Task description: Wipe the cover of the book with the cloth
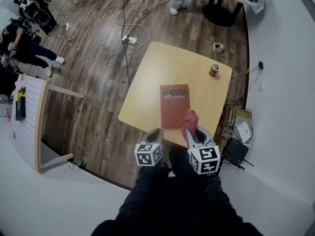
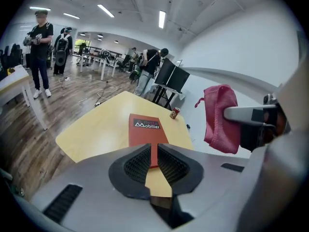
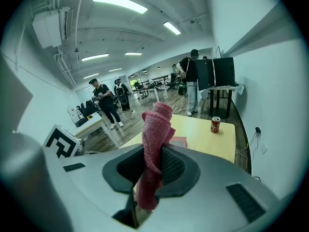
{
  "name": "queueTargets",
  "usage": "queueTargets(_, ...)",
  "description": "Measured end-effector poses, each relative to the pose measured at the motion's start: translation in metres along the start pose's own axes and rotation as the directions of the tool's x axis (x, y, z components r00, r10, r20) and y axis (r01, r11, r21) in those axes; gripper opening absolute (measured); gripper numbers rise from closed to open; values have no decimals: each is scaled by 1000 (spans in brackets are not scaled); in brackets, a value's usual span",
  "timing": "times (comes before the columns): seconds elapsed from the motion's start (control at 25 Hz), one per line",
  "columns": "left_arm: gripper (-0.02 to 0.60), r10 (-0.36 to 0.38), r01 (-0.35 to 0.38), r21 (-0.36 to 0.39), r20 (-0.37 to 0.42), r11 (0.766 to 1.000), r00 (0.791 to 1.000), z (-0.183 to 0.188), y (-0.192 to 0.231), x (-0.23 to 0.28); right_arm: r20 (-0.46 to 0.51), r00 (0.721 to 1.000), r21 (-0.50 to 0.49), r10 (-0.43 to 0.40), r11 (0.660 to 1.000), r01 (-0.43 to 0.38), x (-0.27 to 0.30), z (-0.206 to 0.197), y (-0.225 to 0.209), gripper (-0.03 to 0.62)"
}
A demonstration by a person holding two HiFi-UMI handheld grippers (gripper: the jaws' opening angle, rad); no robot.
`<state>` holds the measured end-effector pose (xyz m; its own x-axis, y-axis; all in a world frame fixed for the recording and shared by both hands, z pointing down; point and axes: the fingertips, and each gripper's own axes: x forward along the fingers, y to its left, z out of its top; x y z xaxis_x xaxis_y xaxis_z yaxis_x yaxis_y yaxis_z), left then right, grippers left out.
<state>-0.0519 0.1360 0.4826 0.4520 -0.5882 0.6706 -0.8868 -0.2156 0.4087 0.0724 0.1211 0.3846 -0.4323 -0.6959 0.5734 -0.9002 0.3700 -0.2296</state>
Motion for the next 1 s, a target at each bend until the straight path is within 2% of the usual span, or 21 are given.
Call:
queueTargets(0.36,43,69,-78,-60,-132,995,989,-32,33,62,-94,992,-19,83,996,-85,64,-2,-45,80)
queueTargets(0.48,130,71,-90,-98,-176,991,982,-46,43,78,-123,987,-18,104,994,-107,84,-7,-54,80)
queueTargets(0.76,130,79,-107,-122,-216,987,973,-61,64,101,-172,974,-10,145,989,-149,126,-21,-55,80)
queueTargets(1.0,130,47,-88,-160,-246,983,968,-74,70,115,-184,968,-7,168,985,-172,157,-21,-49,78)
